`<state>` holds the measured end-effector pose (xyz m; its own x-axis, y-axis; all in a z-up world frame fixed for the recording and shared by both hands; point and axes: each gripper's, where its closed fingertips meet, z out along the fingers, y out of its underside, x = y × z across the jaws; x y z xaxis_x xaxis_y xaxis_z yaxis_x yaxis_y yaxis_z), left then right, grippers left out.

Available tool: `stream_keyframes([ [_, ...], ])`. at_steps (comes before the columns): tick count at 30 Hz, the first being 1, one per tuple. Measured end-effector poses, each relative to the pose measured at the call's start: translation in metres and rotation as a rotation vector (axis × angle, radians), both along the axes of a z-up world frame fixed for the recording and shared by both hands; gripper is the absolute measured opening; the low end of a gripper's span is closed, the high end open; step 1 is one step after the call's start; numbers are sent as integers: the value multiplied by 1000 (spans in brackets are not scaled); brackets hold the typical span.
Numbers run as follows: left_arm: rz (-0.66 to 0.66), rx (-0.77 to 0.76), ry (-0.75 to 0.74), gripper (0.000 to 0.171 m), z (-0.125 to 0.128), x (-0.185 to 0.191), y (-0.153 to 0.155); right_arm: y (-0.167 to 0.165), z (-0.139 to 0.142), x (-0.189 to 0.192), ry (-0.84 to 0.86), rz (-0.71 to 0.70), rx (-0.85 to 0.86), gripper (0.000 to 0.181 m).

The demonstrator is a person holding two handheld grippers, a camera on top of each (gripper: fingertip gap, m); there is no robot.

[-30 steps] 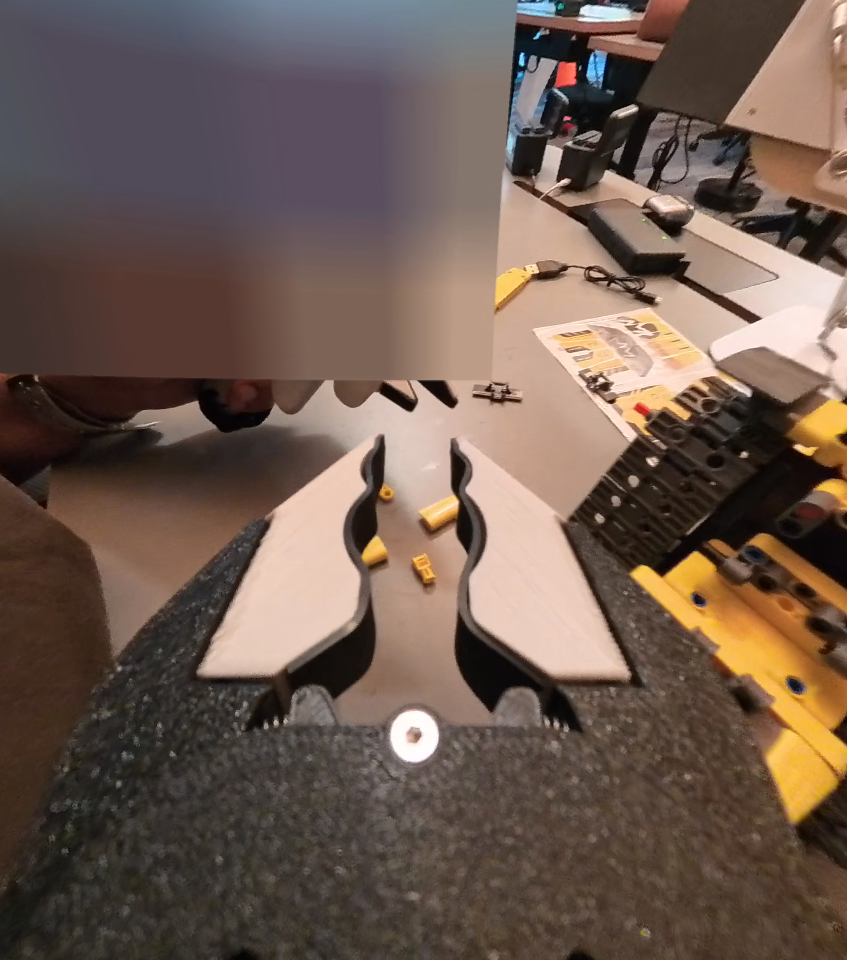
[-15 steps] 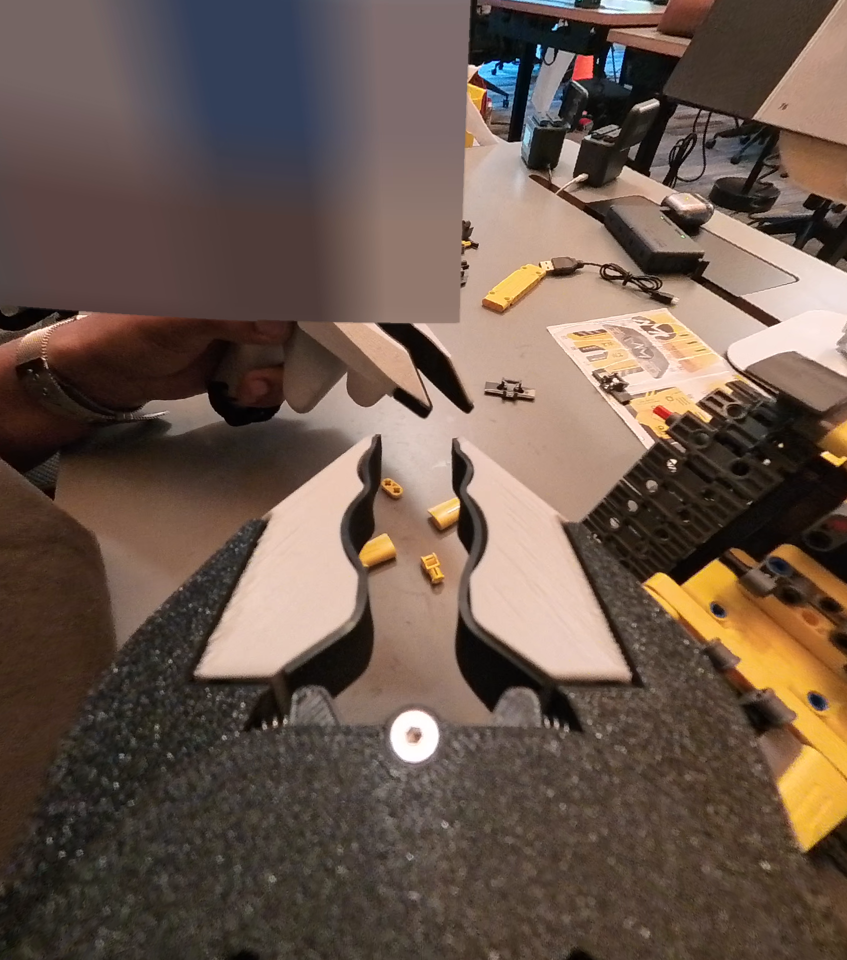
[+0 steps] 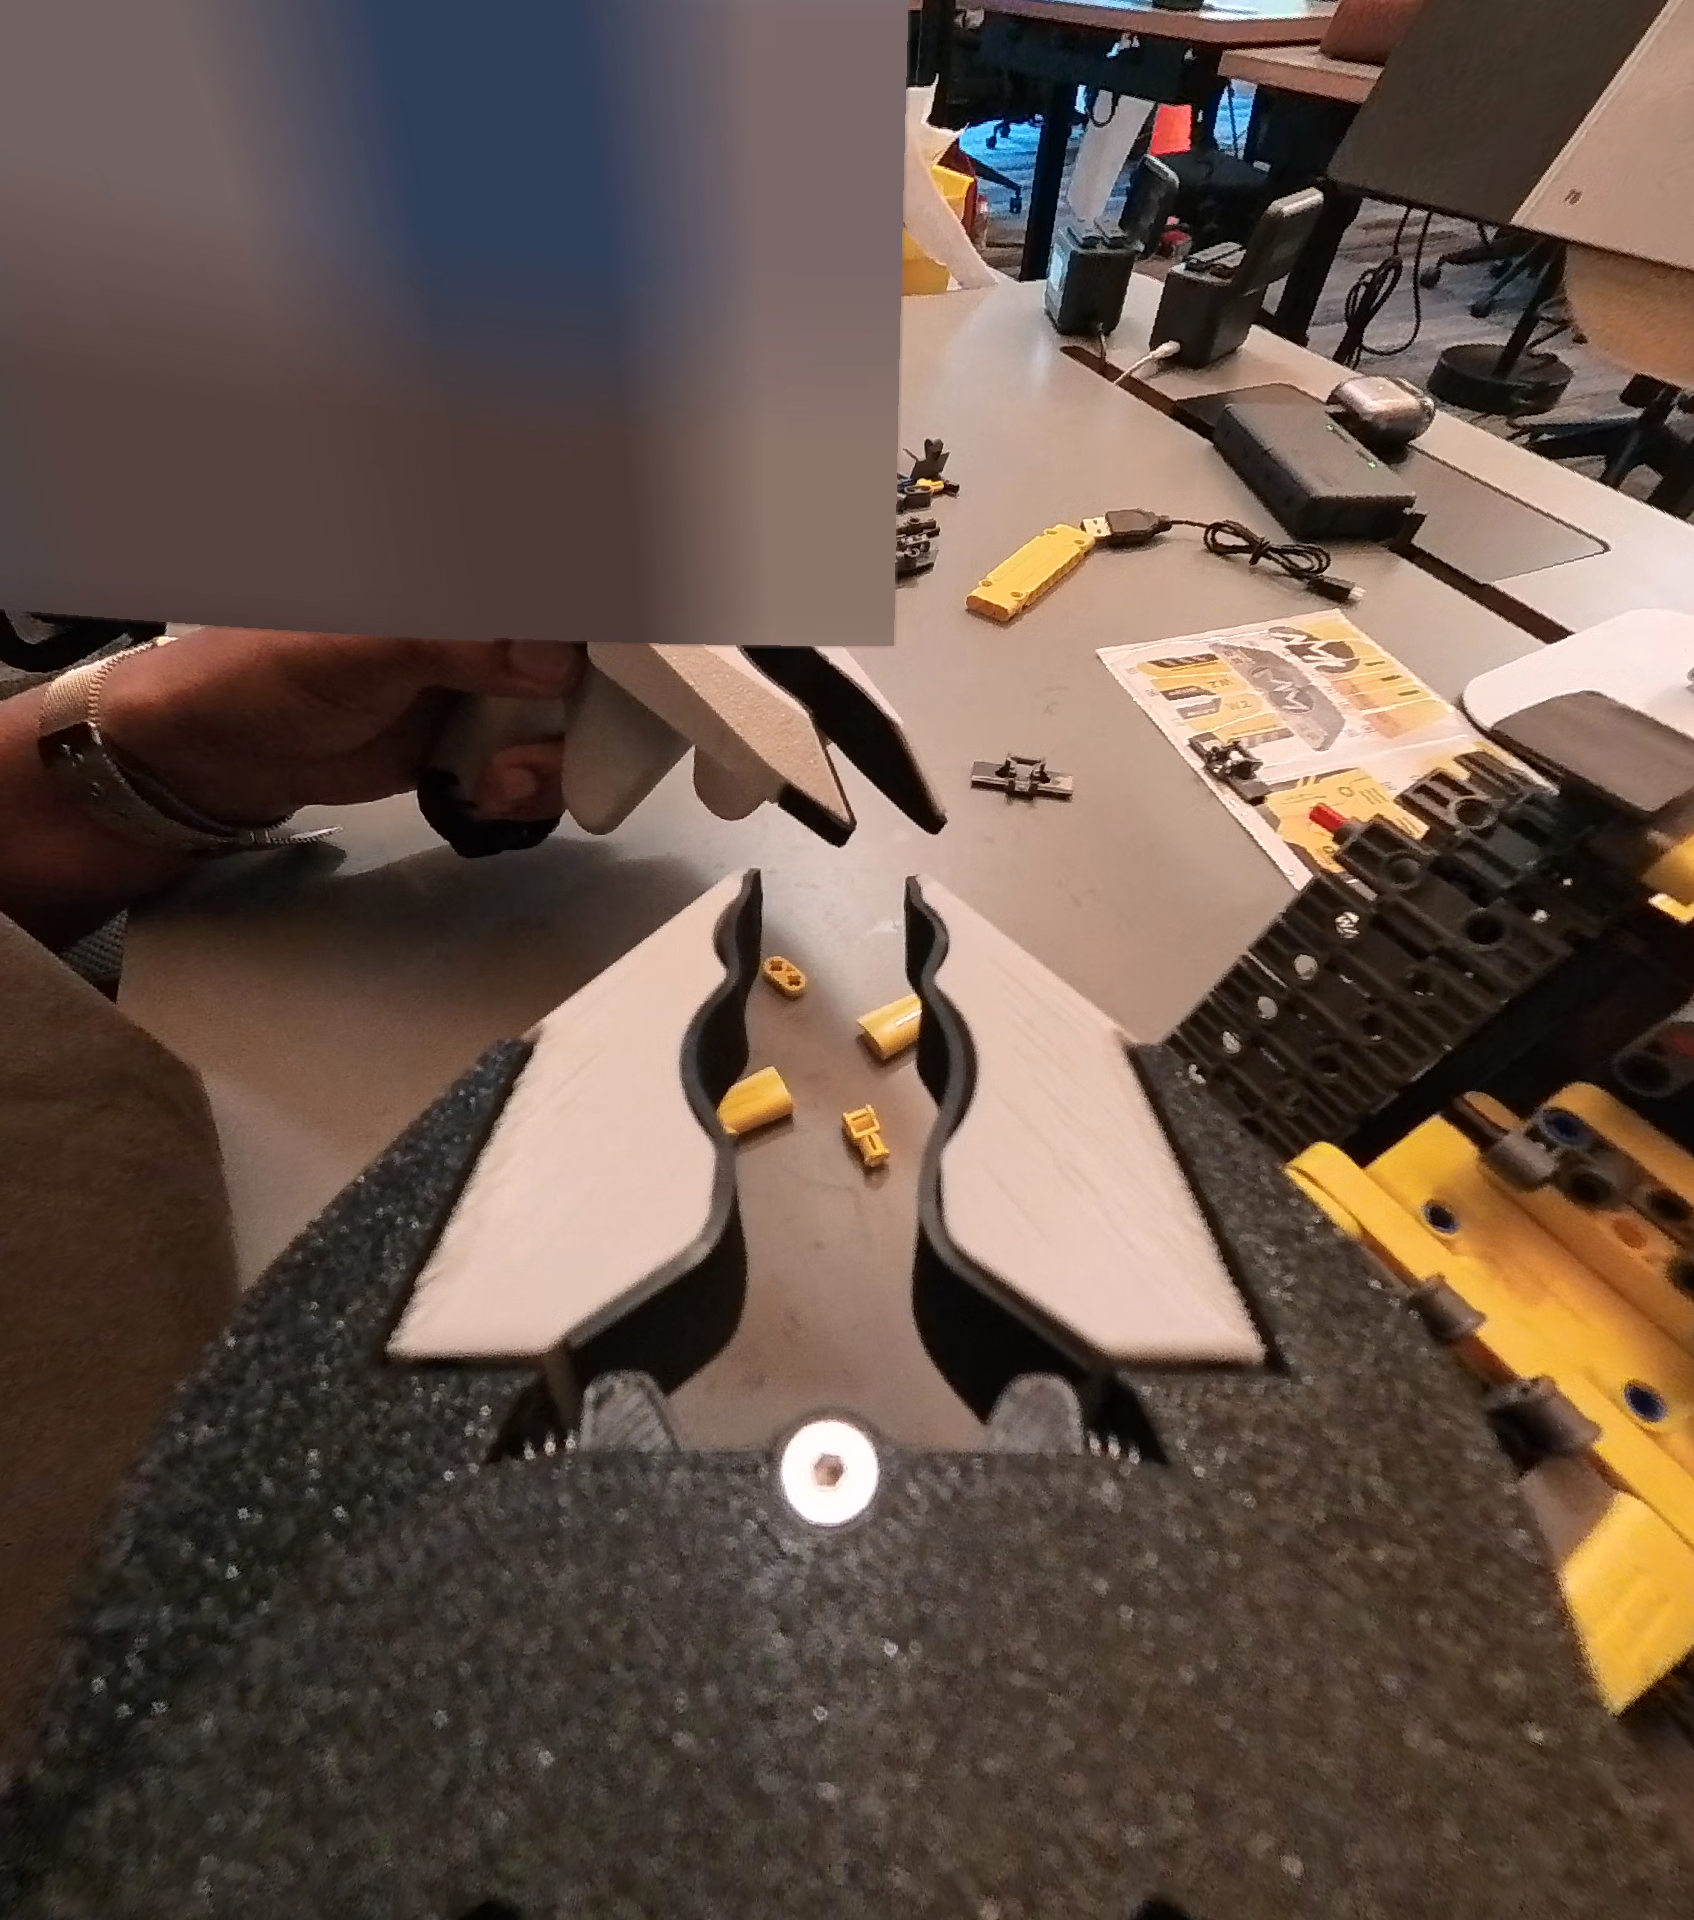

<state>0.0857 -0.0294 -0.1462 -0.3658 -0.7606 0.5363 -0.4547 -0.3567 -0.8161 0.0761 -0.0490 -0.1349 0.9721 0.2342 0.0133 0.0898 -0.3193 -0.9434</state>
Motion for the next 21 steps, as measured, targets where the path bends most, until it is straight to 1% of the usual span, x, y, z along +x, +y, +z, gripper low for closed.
stream_keyframes([
  [21,0,3,9,40,-2,0,0,0,2,0,6,3,7,27],
])
